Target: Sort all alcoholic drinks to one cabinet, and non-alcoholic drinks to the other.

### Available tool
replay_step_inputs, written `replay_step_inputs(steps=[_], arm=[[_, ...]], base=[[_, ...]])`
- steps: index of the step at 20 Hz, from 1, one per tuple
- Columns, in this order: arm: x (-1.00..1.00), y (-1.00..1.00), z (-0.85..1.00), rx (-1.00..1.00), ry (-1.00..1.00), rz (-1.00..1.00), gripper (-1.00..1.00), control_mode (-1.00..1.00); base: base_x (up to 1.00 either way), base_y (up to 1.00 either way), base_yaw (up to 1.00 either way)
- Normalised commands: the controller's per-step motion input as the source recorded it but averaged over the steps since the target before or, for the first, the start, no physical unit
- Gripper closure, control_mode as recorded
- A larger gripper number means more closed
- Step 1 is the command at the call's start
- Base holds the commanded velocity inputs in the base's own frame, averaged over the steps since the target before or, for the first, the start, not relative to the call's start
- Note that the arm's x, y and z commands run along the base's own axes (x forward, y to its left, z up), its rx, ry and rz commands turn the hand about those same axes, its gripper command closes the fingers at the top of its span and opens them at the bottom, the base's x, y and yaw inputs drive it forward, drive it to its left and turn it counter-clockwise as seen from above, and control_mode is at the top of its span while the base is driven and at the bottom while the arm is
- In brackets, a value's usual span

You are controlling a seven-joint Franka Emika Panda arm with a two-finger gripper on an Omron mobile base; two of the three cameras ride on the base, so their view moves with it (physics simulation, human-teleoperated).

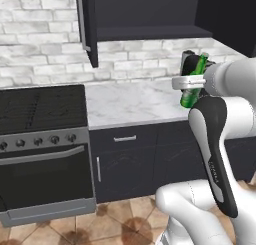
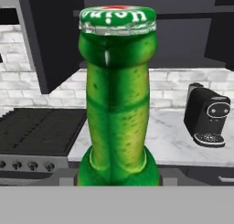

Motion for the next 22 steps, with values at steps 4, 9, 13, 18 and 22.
replay_step_inputs(steps=[4, 9, 13, 18, 22], arm=[[0.00, 0.00, 0.00, 0.00, 0.00, 0.00, 1.00, 1.00], [0.00, 0.00, 0.00, 0.00, 0.00, 0.00, 1.00, 1.00], [0.00, 0.00, 0.00, 0.00, 0.00, 0.00, 1.00, 1.00], [0.00, 0.00, 0.00, 0.00, 0.00, 0.00, 1.00, 1.00], [0.00, 0.00, 0.00, 0.00, 0.00, 0.00, 1.00, 1.00]], base=[[0.37, -0.23, 0.00], [0.43, -0.20, 0.00], [0.46, -0.21, 0.00], [0.47, -0.26, 0.00], [0.49, -0.24, 0.00]])
